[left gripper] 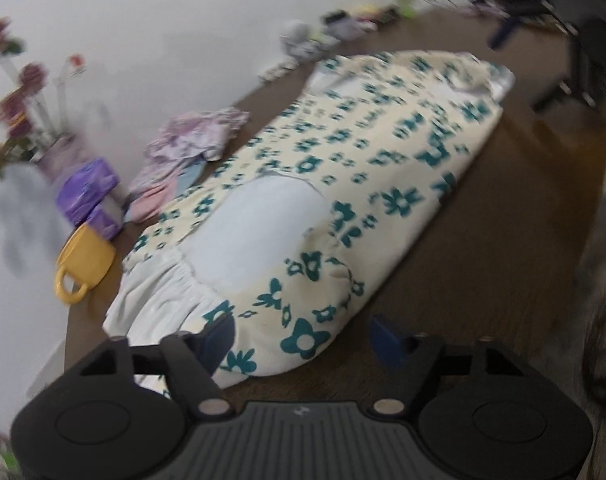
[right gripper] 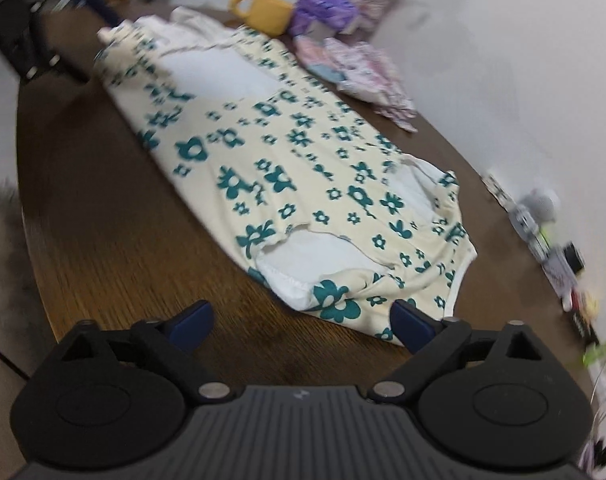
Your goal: Fold clothes
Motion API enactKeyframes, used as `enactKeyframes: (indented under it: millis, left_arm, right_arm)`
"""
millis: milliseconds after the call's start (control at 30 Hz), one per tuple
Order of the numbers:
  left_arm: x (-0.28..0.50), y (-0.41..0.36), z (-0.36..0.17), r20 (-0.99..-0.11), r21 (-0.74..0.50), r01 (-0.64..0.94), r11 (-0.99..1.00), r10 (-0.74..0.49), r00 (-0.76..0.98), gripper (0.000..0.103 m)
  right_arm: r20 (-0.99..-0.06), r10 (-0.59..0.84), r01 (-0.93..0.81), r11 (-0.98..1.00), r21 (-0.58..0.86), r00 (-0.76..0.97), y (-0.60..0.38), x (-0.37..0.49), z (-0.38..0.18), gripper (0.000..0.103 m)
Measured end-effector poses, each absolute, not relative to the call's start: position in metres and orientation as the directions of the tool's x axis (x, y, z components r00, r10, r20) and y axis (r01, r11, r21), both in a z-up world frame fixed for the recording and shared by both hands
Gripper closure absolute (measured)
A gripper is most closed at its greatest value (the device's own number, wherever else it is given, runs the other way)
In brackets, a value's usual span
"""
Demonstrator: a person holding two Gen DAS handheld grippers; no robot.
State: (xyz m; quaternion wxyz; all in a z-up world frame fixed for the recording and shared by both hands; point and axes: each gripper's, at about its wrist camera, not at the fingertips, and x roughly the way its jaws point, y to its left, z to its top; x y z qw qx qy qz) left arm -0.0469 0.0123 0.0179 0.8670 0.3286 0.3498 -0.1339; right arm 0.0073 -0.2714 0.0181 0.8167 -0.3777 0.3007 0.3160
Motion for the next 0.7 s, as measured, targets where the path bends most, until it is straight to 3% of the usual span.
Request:
enactKeyframes:
  millis: [67,133,267,333,400,467,567,700]
  left_arm:
    - [-0.043,0.012,0.017,-0.717,0.489,0.502,0.713,0.0,0.697,0.037]
    - [-0.039,0.013,0.019,-0.739,0.488,0.535,0.689,0.001,0.674,0.04]
    - [-0.034,0.012,0.021,-0.761,0.467,0.586,0.663,-0.035,0.647,0.046]
    - [-0.03,0.011,0.021,-0.771,0.452,0.608,0.652,-0.058,0.634,0.052]
    - [-0.026,0.01,0.021,-0.783,0.433,0.625,0.649,-0.072,0.618,0.07]
    - [-0.021,0.011,0.021,-0.798,0.408,0.639,0.652,-0.086,0.597,0.085]
    - [-0.016,0.014,0.022,-0.815,0.371,0.653,0.66,-0.106,0.57,0.091]
    - [-0.013,0.016,0.024,-0.82,0.351,0.658,0.666,-0.12,0.559,0.095]
  right_arm:
    - [-0.745,0.288,-0.76,0.492,-0.424,0.602,-0.273,0.014,0.018,0.029]
    - [-0.757,0.298,-0.78,0.47,-0.414,0.582,-0.273,0.021,0.018,0.035]
    - [-0.78,0.318,-0.817,0.423,-0.393,0.539,-0.273,0.035,0.017,0.038]
    - [-0.791,0.329,-0.835,0.4,-0.379,0.517,-0.272,0.042,0.017,0.045]
    - [-0.802,0.342,-0.852,0.379,-0.36,0.49,-0.269,0.048,0.018,0.051]
    - [-0.815,0.348,-0.868,0.364,-0.339,0.464,-0.266,0.053,0.018,0.071]
    - [-0.834,0.356,-0.889,0.34,-0.306,0.423,-0.263,0.061,0.018,0.088]
    - [-0.845,0.352,-0.9,0.323,-0.293,0.402,-0.261,0.062,0.019,0.093]
